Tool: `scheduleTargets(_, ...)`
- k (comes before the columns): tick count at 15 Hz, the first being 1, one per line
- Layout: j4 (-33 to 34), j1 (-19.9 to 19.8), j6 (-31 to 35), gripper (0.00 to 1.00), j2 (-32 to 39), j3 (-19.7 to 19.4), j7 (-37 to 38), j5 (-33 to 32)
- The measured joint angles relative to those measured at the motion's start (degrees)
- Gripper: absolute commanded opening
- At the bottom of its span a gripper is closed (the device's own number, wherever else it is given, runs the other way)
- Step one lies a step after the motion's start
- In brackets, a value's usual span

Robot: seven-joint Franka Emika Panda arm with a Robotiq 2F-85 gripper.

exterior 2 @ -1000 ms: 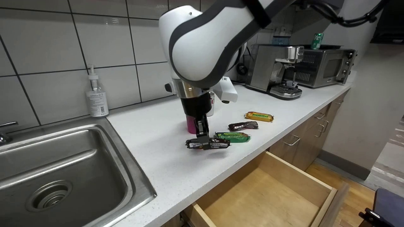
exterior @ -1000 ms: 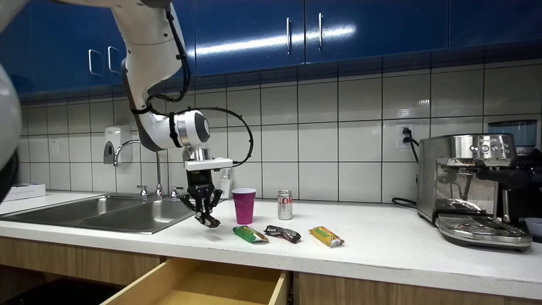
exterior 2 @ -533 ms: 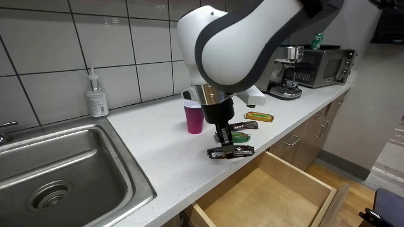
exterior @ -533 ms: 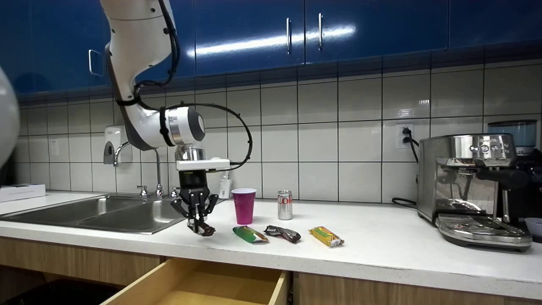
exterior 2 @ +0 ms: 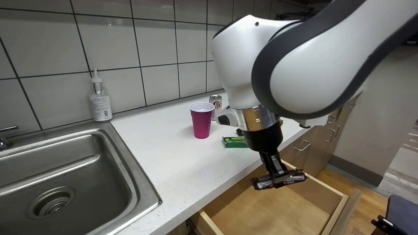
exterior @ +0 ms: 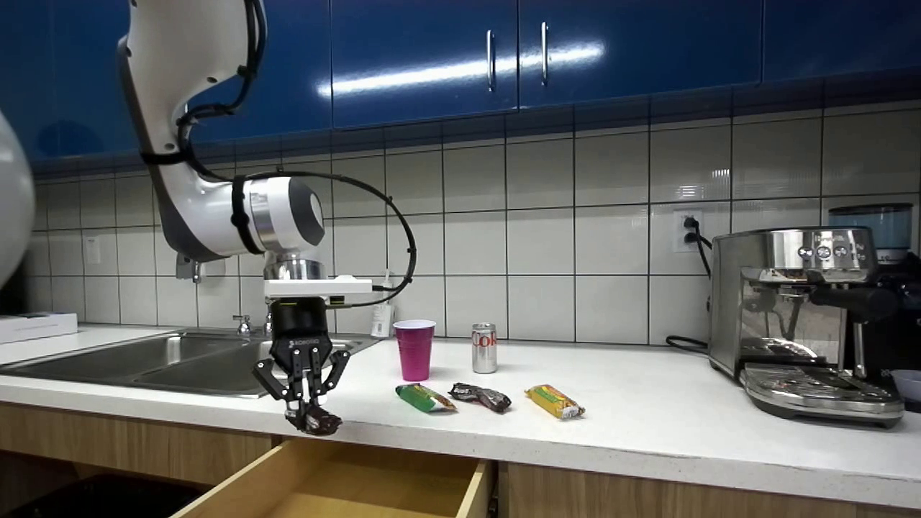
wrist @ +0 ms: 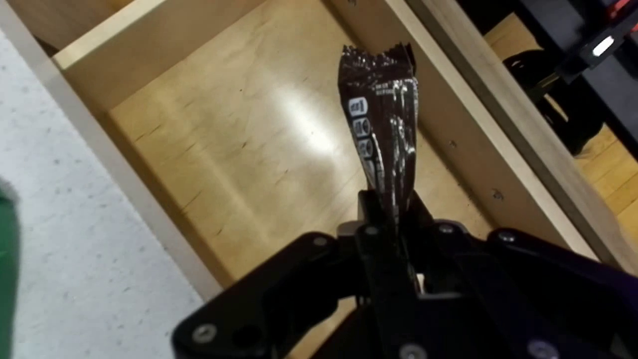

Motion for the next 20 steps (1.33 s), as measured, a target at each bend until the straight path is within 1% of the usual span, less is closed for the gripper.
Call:
scheduleTargets(5,-7.9,0.9,2.1,0.04,-3.4,0.2,0.0,-0.6)
scheduleTargets(9,-11.5,1.4,5.3,0.04,-3.3,0.4,0.1,-2.0)
scheduleTargets(14,-12.5,2.0,9.1,0.04,-0.6,0.6,0.6,-6.4)
scheduleTargets(20,-11.0,2.0,13.6,0.04,4.3,0.5,2.0,-12.4)
